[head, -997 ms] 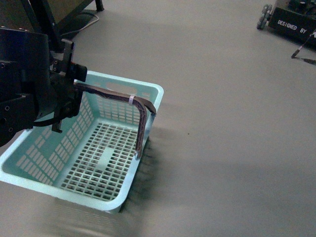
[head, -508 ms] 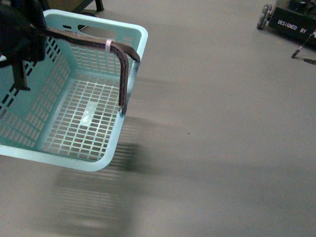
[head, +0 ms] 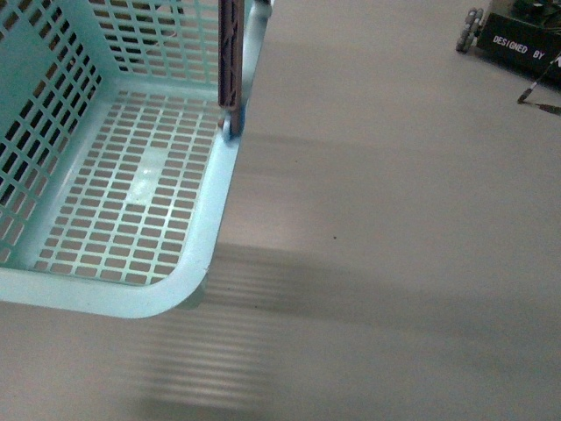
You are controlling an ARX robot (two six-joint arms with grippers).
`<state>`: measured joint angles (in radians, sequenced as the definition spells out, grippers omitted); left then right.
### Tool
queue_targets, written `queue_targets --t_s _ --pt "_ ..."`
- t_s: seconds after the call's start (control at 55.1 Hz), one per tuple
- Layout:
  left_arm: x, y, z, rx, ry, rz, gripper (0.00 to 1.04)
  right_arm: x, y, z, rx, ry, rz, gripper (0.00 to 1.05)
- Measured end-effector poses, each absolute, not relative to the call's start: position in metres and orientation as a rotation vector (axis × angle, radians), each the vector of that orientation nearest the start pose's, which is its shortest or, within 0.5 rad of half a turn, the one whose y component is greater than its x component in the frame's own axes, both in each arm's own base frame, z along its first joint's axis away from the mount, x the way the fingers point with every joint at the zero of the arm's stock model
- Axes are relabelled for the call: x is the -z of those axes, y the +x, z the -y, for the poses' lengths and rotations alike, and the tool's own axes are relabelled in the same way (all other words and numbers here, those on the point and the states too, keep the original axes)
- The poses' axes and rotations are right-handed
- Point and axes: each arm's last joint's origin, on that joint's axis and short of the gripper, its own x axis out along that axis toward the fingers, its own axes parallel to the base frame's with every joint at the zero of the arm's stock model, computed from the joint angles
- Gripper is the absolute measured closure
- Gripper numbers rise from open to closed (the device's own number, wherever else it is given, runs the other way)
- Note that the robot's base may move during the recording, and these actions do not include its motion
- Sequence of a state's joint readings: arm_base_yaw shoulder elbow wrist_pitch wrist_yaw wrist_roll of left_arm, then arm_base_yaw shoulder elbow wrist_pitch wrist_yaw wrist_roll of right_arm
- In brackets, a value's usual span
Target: Pick mango and avocado into basket
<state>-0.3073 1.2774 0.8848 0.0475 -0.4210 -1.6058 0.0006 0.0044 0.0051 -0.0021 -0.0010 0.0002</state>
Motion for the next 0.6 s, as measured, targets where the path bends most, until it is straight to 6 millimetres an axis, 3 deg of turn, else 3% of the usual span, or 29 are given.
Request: queue_targets --t_s 0.127,0.272,0.453,0.598 --pt "-0.308 0.245 0.079 -0.346 -1.485 -0.143 0.92 -0.165 0.098 0.000 -0.002 0.000 -0.001 0.08" --pt "-0.317 0.226 0.084 -0.348 -1.483 -0.155 0.92 -0.165 0.098 0.000 -0.002 0.000 -0.001 0.08" --pt "-0.325 0.208 0.086 -0.341 -1.468 -0.156 0.92 -0.165 0.098 0.000 -0.002 0.000 -0.001 0.08" --pt "-0.331 0.205 0.084 -0.331 -1.466 -0.134 0.92 -0.165 0.098 0.000 -0.002 0.000 -0.001 0.08"
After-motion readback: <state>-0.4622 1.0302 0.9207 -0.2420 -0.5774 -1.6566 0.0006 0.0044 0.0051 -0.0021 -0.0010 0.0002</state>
